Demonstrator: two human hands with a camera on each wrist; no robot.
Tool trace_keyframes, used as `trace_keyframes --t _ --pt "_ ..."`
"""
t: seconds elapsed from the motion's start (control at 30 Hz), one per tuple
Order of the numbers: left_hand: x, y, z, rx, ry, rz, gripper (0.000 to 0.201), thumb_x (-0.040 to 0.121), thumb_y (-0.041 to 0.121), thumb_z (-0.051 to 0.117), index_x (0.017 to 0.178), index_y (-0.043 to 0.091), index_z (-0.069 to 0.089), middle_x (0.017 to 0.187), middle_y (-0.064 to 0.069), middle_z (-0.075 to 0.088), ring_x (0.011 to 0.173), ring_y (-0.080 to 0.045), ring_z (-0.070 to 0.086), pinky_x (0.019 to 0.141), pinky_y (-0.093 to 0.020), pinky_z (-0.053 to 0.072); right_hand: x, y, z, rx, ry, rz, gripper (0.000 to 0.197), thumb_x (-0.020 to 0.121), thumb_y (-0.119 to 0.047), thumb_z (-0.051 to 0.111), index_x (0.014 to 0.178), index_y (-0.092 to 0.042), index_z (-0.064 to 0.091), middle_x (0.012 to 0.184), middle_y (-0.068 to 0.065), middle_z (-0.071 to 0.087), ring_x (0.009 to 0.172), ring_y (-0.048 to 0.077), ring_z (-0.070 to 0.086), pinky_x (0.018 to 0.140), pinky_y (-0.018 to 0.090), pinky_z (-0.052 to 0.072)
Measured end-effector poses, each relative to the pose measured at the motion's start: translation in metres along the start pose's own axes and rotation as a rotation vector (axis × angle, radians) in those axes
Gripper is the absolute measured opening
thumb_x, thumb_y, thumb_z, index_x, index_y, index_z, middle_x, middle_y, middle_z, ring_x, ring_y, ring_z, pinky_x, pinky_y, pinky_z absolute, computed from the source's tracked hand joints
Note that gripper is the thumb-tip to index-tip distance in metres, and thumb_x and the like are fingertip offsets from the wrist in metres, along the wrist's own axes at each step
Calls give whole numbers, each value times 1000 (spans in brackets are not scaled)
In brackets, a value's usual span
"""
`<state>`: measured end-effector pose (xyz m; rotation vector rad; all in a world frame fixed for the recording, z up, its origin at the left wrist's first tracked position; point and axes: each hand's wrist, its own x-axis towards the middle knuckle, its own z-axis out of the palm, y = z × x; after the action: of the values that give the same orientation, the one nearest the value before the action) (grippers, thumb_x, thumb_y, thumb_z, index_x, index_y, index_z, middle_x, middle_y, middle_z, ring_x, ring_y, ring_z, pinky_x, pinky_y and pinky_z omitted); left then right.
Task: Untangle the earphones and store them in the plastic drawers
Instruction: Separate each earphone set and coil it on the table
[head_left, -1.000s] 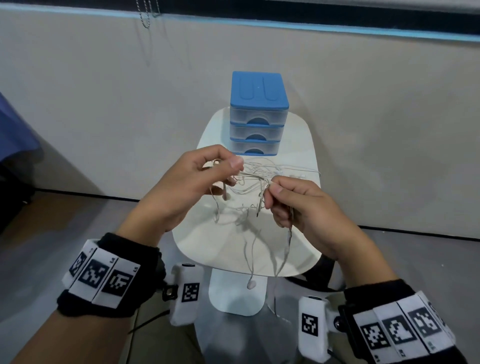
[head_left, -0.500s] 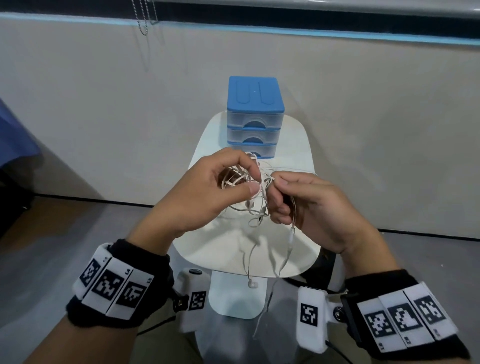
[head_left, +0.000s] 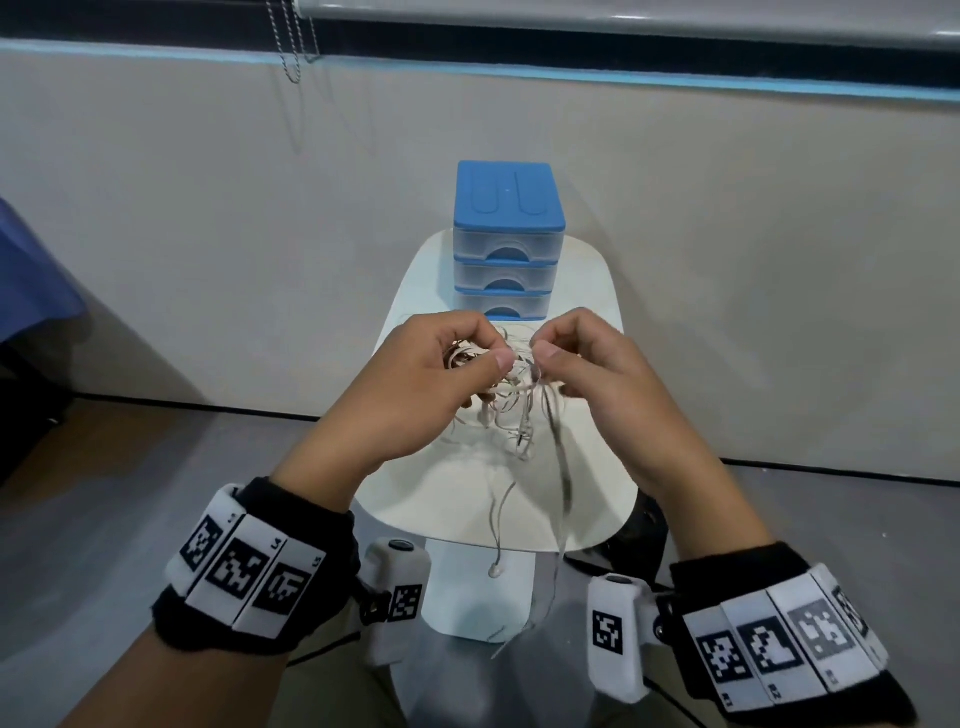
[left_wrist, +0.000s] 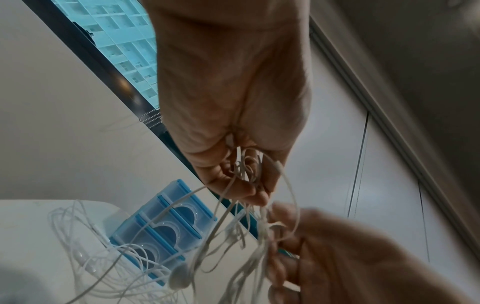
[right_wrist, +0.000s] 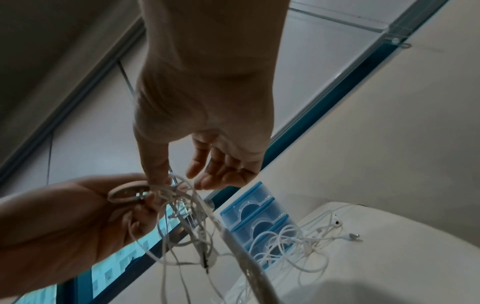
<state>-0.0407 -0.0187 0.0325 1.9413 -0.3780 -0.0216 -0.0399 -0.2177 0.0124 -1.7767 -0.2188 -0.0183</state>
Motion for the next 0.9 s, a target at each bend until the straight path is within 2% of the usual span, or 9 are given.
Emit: trace_keyframes --t 0.07,0.13,0.23,0.33,0.47,0.6,0.73,0.83,0.9 --pt "0 1 0 5 9 -17 13 98 24 69 87 17 73 80 -9 73 73 -18 66 73 -34 53 -4 -1 0 -21 95 -99 23 83 -35 70 98 -19 63 94 -7 64 89 10 60 82 27 49" --pt "0 4 0 -1 2 -26 13 99 23 69 88 17 73 75 -7 74 68 -11 64 71 -29 51 -8 -1 0 -49 130 -173 24 82 -33 75 96 -21 61 87 -8 60 80 12 56 72 25 46" --pt "-1 7 0 -27 1 -15 12 98 21 69 90 15 74 74 -6 73 65 -9 61 68 -23 48 -14 1 4 -131 55 -179 28 80 -30 81 93 -23 58 74 -6 57 67 18 52 62 31 44" --pt "-2 10 0 -81 -5 -1 11 99 17 69 92 9 73 73 -8 70 68 -12 62 68 -26 49 -16 4 11 -261 70 -136 25 83 -21 82 91 -24 58 74 0 62 68 19 57 68 36 49" --pt "-4 14 -4 -157 12 33 14 100 15 66 94 5 71 76 -4 68 72 -13 62 68 -24 49 -15 8 8 -172 75 -79 14 90 -16 76 85 -21 64 79 8 66 73 22 60 72 35 50" --pt "-6 16 -8 -262 46 54 15 103 15 60 92 10 69 92 -6 71 74 -16 62 68 -25 49 -20 7 3 1 -43 -11 10 97 -15 70 87 -15 69 76 5 62 74 13 55 67 18 44" --pt "-8 18 -5 -328 59 43 18 105 20 56 91 16 64 98 -5 71 71 -15 60 64 -24 47 -20 9 1 145 -37 6 12 97 -9 67 95 -21 71 75 -4 66 70 9 56 66 22 42" --pt "-7 19 -3 -364 61 55 19 107 23 52 90 17 60 101 -11 70 69 -15 58 63 -25 46 -19 10 -1 198 -39 21 18 100 -2 61 108 -18 66 73 2 67 67 11 61 66 24 42" --pt "-5 20 -3 -398 70 62 20 108 24 51 91 18 59 102 -13 69 68 -15 58 63 -26 45 -20 9 -3 173 -53 16 18 100 0 59 108 -15 63 75 4 70 68 16 66 66 26 42"
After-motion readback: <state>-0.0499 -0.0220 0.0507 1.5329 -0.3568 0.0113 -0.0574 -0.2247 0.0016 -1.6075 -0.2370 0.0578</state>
